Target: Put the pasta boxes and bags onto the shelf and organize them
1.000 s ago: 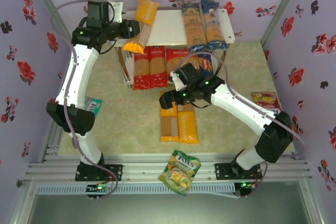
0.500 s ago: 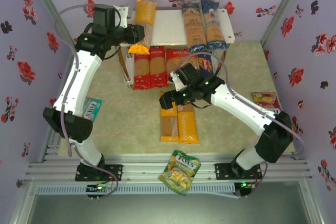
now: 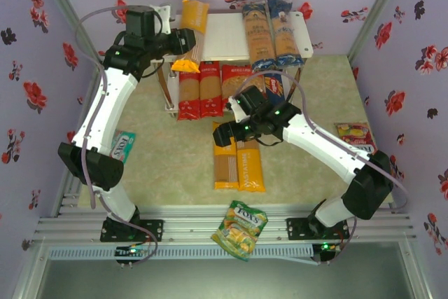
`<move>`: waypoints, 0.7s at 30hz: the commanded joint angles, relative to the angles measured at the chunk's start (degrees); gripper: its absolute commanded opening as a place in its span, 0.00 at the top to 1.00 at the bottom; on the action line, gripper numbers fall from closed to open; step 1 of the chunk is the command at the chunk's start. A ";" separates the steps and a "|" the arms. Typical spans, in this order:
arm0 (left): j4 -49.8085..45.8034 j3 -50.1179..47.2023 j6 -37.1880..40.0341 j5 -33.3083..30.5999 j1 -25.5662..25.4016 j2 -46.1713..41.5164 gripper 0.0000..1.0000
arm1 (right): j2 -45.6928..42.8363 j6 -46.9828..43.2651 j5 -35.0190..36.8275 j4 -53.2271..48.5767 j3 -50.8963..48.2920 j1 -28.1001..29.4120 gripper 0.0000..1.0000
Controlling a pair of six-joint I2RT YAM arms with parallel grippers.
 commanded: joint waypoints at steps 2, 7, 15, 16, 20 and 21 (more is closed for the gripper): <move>3.56 -0.69 -2.27 1.81 -1.38 0.87 0.58 | -1.89 0.84 1.22 0.33 -1.13 0.42 0.10; 6.87 -2.71 -3.96 1.83 -2.16 0.58 0.58 | -2.14 0.90 1.31 0.49 -1.64 0.41 0.10; 10.46 -5.73 -2.85 -0.52 -3.03 -3.20 0.57 | -3.10 1.00 1.50 0.70 -2.52 0.44 0.10; 10.19 -5.79 -2.06 -1.07 -2.84 -4.18 0.56 | -3.16 1.00 1.65 0.72 -2.62 0.41 0.10; 8.57 -6.00 0.12 -2.69 -1.55 -7.31 0.52 | -3.10 1.22 1.33 1.12 -2.45 0.40 0.10; 8.18 -6.09 0.52 -2.94 -1.00 -7.93 0.52 | -2.96 1.30 1.27 1.28 -2.37 0.51 0.10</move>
